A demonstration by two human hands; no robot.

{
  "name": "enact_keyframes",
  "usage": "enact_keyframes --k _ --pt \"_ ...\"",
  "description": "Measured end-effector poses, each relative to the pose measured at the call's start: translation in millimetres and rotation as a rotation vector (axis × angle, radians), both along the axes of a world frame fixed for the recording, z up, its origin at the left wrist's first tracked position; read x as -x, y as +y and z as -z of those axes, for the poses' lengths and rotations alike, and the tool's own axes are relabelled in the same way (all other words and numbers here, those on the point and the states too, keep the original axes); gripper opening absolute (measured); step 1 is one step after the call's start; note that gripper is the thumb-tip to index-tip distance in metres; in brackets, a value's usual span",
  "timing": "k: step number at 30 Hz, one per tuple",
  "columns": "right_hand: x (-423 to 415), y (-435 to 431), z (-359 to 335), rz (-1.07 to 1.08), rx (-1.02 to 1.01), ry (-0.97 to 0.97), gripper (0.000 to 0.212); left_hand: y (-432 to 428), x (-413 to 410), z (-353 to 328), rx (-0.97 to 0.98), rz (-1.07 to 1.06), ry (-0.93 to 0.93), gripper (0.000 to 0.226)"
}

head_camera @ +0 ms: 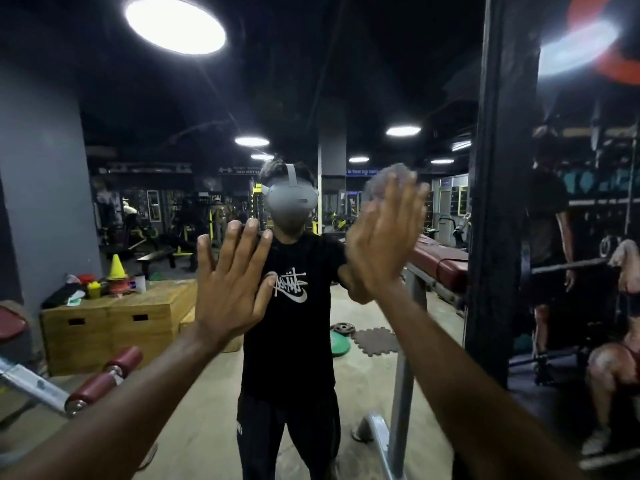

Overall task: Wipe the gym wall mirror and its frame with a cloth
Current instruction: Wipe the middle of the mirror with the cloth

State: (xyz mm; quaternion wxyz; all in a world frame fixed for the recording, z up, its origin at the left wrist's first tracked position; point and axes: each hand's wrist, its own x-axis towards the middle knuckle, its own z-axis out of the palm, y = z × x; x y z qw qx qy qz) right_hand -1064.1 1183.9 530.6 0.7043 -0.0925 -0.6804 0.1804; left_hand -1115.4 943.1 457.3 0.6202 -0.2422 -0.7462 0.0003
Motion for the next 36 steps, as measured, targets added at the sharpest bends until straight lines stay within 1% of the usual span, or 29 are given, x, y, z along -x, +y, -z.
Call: enact_keyframes --k 1,3,5,6,7,8,9,10,12,13,14,16,17,18,19,20,21,22,23,24,25,26,27,28,31,32,33,34,36 --pt "3 -21 3 -0.026 -0.091 -0.004 0.063 0 2 1 -0.004 -0.005 -0.004 0.068" --pt "6 -43 31 -0.006 -0.423 -0.098 0.067 -1 3 1 -0.002 -0.007 0.001 0.068" --pt "7 -29 63 -0.006 -0.701 -0.209 0.074 -2 2 5 0.024 0.007 0.006 0.068" --pt "2 -15 74 -0.035 -0.775 -0.25 0.073 -3 0 14 0.055 0.018 0.003 0.069" --pt "-2 0 80 -0.049 -0.782 -0.261 0.067 -3 -1 26 0.085 0.031 -0.001 0.07" --pt "-6 17 86 -0.019 -0.718 -0.269 0.054 -2 -3 41 0.099 0.039 -0.021 0.071" --pt "-8 35 95 0.017 -0.551 -0.258 0.041 -2 -6 56 0.092 0.045 -0.05 0.072" --pt "-12 48 104 0.062 -0.315 -0.193 0.035 0 -8 67 0.072 0.045 -0.071 0.072" --pt "-18 44 131 0.029 0.206 0.028 0.046 3 -12 85 0.037 0.038 -0.091 0.071" --pt "-15 29 146 0.016 0.297 0.087 0.05 5 -12 91 0.029 0.037 -0.09 0.069" --pt "-11 9 163 0.022 0.24 0.091 0.052 8 -13 97 0.029 0.04 -0.087 0.068" --pt "-9 -24 205 -0.035 -0.175 -0.1 0.055 14 -15 110 0.051 0.06 -0.084 0.067" --pt "-14 -22 223 -0.045 -0.395 -0.214 0.055 17 -16 119 0.058 0.068 -0.094 0.068" --pt "-16 -6 230 -0.028 -0.576 -0.276 0.052 18 -18 129 0.06 0.073 -0.11 0.068" --pt "-26 13 227 0.005 -0.661 -0.324 0.049 20 -20 138 0.057 0.08 -0.133 0.068" --pt "-25 36 225 0.04 -0.647 -0.388 0.045 19 -21 143 0.055 0.082 -0.149 0.068" --pt "-27 54 219 0.071 -0.543 -0.442 0.039 18 -21 146 0.056 0.078 -0.161 0.068" --pt "-14 75 222 0.094 -0.379 -0.478 0.034 15 -21 147 0.061 0.073 -0.163 0.069" --pt "-9 86 226 0.061 -0.185 -0.487 0.039 13 -21 146 0.073 0.068 -0.159 0.069" --pt "-6 85 235 -0.016 -0.003 -0.488 0.051 12 -20 146 0.083 0.063 -0.154 0.07" --pt "-2 78 248 -0.055 0.123 -0.464 0.061 12 -20 147 0.088 0.062 -0.152 0.07" --pt "-2 59 256 -0.089 0.198 -0.392 0.064 11 -20 147 0.082 0.064 -0.156 0.071" --pt "-7 33 258 -0.106 0.181 -0.326 0.061 9 -20 146 0.063 0.061 -0.165 0.071" --pt "-16 5 255 -0.106 0.082 -0.306 0.058 6 -19 144 0.036 0.053 -0.17 0.071" --pt "-29 -45 228 -0.122 -0.422 -0.303 0.055 -17 -16 133 0.009 0.028 -0.183 0.068" --pt "-18 -37 220 -0.075 -0.525 -0.327 0.06 -28 -13 126 0.023 0.027 -0.18 0.067" --pt "-12 -26 209 -0.03 -0.54 -0.335 0.065 -39 -11 119 0.027 0.02 -0.179 0.067" --pt "-8 -14 191 0.022 -0.474 -0.327 0.068 -53 -7 109 0.011 0.004 -0.176 0.068" --pt "-9 2 156 0.042 -0.151 -0.164 0.065 -77 -1 92 -0.057 -0.042 -0.172 0.071"
